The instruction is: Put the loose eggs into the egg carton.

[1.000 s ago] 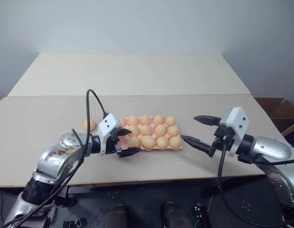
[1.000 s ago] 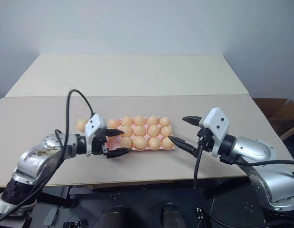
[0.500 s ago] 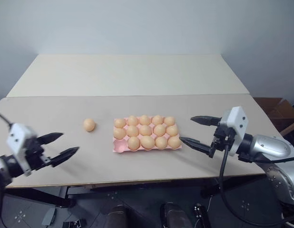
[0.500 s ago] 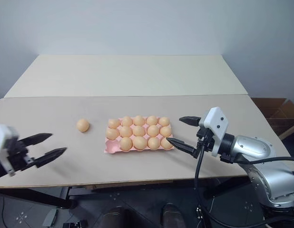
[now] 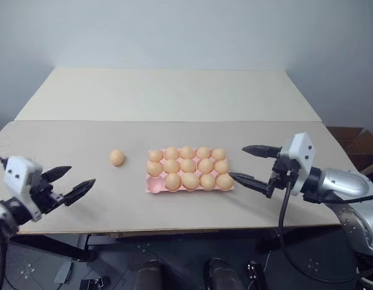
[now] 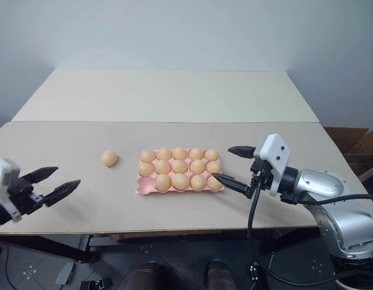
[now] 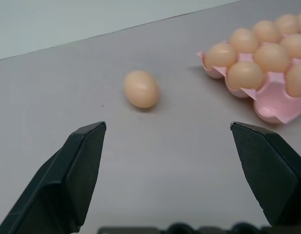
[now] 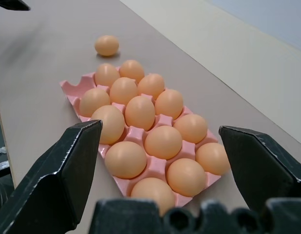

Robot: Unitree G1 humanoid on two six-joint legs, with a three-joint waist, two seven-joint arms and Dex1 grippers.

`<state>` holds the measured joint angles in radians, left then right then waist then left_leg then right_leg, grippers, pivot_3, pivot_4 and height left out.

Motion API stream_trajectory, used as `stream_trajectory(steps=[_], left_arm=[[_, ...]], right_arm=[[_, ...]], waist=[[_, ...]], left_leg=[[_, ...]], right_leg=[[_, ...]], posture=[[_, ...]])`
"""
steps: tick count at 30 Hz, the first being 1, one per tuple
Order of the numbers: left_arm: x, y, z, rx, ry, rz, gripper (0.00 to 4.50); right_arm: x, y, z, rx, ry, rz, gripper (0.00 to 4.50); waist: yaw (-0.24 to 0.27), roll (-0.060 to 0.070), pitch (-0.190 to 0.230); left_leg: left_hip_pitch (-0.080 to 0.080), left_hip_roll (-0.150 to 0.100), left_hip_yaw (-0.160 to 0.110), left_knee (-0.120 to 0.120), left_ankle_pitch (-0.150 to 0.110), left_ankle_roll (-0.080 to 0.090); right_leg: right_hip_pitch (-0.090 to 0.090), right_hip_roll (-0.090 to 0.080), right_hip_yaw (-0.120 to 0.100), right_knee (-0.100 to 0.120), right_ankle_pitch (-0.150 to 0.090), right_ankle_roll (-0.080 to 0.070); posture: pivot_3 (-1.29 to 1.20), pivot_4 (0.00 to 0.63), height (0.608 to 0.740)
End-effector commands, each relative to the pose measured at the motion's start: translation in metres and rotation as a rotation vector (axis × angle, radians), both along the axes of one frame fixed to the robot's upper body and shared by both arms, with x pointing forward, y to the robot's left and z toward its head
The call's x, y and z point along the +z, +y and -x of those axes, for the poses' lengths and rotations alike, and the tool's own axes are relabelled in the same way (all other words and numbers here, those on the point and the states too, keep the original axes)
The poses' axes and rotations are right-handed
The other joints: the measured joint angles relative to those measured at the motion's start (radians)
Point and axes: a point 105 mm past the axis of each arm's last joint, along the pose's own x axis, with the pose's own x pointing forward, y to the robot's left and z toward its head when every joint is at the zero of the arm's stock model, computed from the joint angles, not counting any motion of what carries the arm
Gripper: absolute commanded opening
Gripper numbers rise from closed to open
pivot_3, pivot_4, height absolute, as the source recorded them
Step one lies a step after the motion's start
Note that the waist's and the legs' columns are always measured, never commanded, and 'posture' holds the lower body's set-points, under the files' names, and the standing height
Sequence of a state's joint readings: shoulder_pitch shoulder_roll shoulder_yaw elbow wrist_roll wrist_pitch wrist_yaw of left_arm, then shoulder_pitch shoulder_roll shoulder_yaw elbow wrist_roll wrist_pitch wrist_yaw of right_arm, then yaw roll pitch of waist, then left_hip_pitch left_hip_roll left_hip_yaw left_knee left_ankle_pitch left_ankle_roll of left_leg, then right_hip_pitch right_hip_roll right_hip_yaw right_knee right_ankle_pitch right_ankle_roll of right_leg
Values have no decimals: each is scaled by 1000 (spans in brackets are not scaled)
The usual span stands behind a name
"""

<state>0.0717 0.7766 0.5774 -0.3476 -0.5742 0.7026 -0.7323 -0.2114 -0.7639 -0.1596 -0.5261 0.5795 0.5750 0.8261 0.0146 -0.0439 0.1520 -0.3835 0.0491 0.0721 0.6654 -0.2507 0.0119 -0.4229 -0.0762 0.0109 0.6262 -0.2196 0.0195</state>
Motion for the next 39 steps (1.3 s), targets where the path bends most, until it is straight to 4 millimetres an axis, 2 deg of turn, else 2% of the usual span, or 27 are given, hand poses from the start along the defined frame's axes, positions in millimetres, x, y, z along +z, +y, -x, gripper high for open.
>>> stream_trajectory(steps=[1, 5, 8, 13, 15, 18, 21, 24, 27, 31, 34, 39], left_arm=[[-4, 0, -35, 106, 43, -31, 4464], [-9, -7, -66, 168, 87, -14, 4464], [-21, -20, -91, 222, 140, -28, 4464], [-38, -40, -104, 199, 215, -16, 4464], [-45, -43, -109, 226, 251, 6, 4464], [-49, -43, -113, 254, 261, 9, 3879], [-43, -47, -114, 245, 236, 9, 2900], [-30, -53, -108, 170, 184, -9, 1994], [-11, -67, -90, -2, 91, -71, 1994], [7, -102, -55, -353, 31, -60, 1994], [2, -125, -33, -562, 75, -74, 1994], [-21, -137, -33, -617, 128, -150, 1994]], right_arm=[[10, 4, 2, 17, -59, 17, 4500], [13, 5, 3, 25, -70, 16, 4500], [14, 7, 4, 26, -79, 12, 4500], [15, 8, 5, 27, -84, 12, 4500], [15, 8, 5, 26, -86, 11, 4500], [16, 8, 7, 22, -88, 5, 4500], [16, 8, 8, 14, -88, 2, 4500], [16, 7, 10, 12, -88, 1, 4500], [16, 7, 11, 5, -88, -3, 4500], [15, 9, 12, 4, -85, -5, 4500], [13, 12, 10, 7, -83, -9, 4500], [12, 14, 10, 2, -85, -17, 4500]], waist=[[0, 0, 0], [-8, -1, 0], [-11, -1, 0], [-15, -1, 0], [-14, -1, 0], [-13, -1, 0], [-13, -1, 0], [-12, -1, 0], [-16, -1, 0], [-17, -1, 0], [-10, -1, 0], [-6, 0, 0]], left_leg=[[0, 0, 0, 0, 0, 0], [-1, 0, 0, 1, 0, 0], [-3, -1, 0, 1, 0, 0], [-3, -1, -1, 0, 0, 1], [-3, -1, -1, 0, 0, 1], [-3, -1, -2, 1, 0, 0], [-2, -1, -2, 1, 0, 0], [-3, -1, -2, 2, 0, 0], [-4, -1, -2, 2, 0, 0], [-4, -1, -2, 1, 0, 0], [-4, -1, -1, 2, 0, 0], [-2, -1, -1, 3, 0, 0]], right_leg=[[-1, 0, 0, 0, 1, 1], [0, 0, 1, -1, 2, 2], [-1, 0, 1, -2, 2, 3], [-1, 0, 0, -2, 3, 3], [-1, 0, 0, -2, 3, 3], [-1, 0, 0, -1, 3, 3], [0, 0, 0, 0, 3, 3], [0, 0, 0, 0, 3, 4], [-2, 0, 0, -1, 3, 4], [-2, 0, 0, -2, 3, 3], [-2, 0, 0, -1, 3, 3], [0, 0, 0, -1, 0, -1]], posture=[[0, 150, 740], [0, 150, 740], [0, 150, 740], [0, 150, 740], [0, 150, 740], [0, 150, 740], [0, 150, 740], [0, 150, 740], [0, 150, 740], [0, 150, 740], [0, 150, 740], [0, 150, 740]])
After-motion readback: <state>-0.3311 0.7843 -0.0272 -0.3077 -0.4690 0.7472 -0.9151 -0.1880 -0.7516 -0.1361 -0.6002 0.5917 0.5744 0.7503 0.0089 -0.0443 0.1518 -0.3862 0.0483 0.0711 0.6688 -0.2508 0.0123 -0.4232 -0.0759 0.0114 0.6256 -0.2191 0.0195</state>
